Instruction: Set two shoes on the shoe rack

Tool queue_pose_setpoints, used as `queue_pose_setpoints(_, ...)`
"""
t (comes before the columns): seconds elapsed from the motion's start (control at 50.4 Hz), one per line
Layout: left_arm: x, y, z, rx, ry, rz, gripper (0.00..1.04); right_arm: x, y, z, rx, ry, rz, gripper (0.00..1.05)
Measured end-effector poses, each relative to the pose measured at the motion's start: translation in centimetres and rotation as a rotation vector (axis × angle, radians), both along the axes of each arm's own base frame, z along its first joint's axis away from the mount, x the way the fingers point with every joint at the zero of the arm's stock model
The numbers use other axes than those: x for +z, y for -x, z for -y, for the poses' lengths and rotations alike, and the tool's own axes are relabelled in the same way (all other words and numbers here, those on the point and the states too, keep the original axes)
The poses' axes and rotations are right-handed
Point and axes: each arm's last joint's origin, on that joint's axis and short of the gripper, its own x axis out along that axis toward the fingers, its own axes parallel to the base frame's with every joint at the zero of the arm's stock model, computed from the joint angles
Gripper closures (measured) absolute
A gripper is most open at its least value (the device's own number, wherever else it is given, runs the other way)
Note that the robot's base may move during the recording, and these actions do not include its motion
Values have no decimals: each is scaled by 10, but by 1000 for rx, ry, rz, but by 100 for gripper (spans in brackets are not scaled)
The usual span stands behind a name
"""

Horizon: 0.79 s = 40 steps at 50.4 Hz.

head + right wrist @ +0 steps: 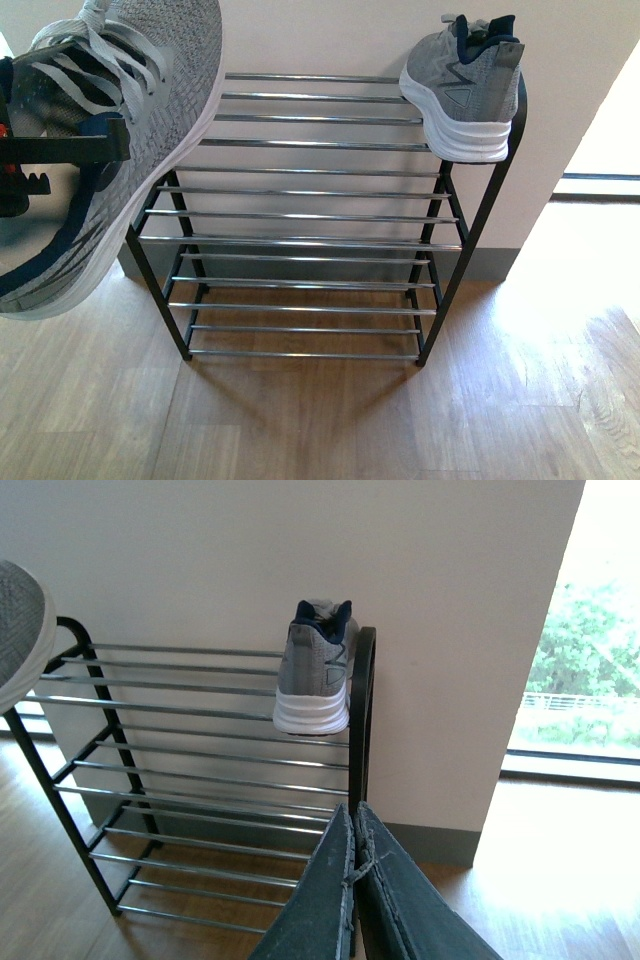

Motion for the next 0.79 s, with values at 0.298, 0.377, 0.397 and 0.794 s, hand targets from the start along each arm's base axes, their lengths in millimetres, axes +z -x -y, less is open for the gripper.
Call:
queue_pose_setpoints(0.298,0,0,0,-1,1,0,103,0,0,0,0,0,1,103)
queue_pose_setpoints(0.377,0,0,0,-1,1,0,103,0,0,0,0,1,1,91)
queue_pose_setpoints(0.397,0,0,0,-1,0,0,103,0,0,0,0,1,1,87)
queue_pose_setpoints(0.794,0,0,0,-1,0,0,103,0,0,0,0,1,1,10)
